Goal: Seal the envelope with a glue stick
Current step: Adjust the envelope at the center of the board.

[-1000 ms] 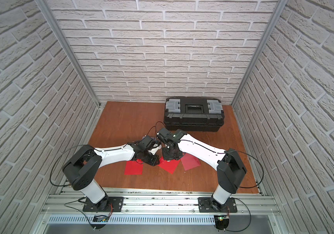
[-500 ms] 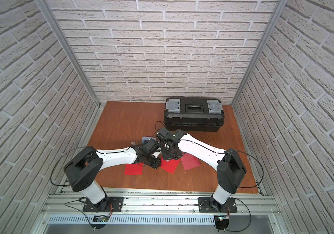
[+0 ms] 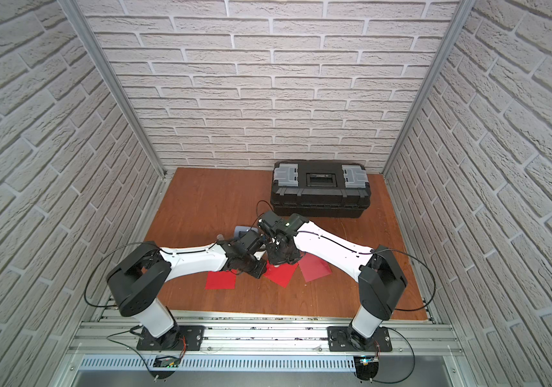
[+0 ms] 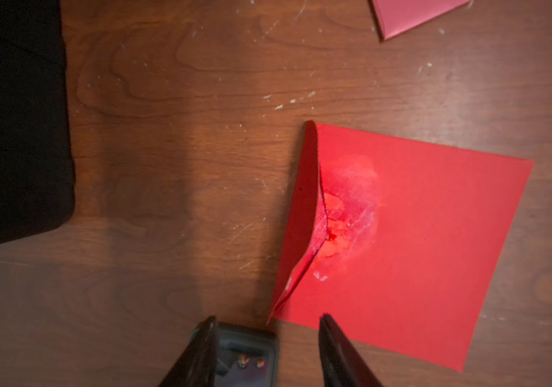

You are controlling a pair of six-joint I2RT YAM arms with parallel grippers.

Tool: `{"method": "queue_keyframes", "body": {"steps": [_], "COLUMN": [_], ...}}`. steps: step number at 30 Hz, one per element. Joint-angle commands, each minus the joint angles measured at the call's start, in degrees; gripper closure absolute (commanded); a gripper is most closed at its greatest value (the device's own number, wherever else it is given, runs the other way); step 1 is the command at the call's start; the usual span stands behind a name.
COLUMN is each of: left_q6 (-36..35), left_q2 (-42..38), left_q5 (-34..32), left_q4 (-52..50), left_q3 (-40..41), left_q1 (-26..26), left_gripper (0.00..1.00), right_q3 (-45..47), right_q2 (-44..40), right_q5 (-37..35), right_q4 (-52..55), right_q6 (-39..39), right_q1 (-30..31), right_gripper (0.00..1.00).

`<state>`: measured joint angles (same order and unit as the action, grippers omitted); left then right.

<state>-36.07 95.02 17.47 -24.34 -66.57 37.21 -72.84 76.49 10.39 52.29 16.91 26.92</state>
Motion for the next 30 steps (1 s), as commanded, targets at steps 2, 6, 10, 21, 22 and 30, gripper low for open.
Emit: {"method": "queue_keyframes", "body": {"steps": [2, 6, 10, 21, 22, 30], "left_q6": [-6.69, -9.33, -11.24, -14.3, -14.52, -15.63], "left_q2": [5.29, 9.61, 14.57, 22.53, 22.88, 25.15], "left_q5": [-5.28, -6.65, -7.17, -8.54, -8.66, -8.42], "left_q4": [-6.03, -7.12, -11.04, -15.2, -15.21, -17.99], "left_q3": [-5.17, -8.8, -13.59, -19.89, -20.05, -21.92], "left_q1": [0.39, 0.67, 1.24, 1.88, 1.82, 1.8], "left_gripper": [0.44, 0.44, 0.46, 0.56, 0.58, 0.73], "right_q3": [1.14, 2.24, 3.61, 6.12, 6.22, 6.22], "right_q2": [-1.77, -1.96, -3.2, -5.85, -5.97, -6.95], "right_q5": [2.59, 3.64, 3.56, 3.36, 3.41, 2.83], "right_q4": [-1.73, -2.1, -2.52, -3.15, -3.16, -2.9], "right_q6": [-2.4, -2.75, -2.5, -1.64, -1.61, -1.66], "right_q1": [-0.97, -1.64, -2.12, -3.11, -3.17, -3.32], "right_gripper": [0.97, 0.97, 0.97, 0.97, 0.97, 0.97]}}
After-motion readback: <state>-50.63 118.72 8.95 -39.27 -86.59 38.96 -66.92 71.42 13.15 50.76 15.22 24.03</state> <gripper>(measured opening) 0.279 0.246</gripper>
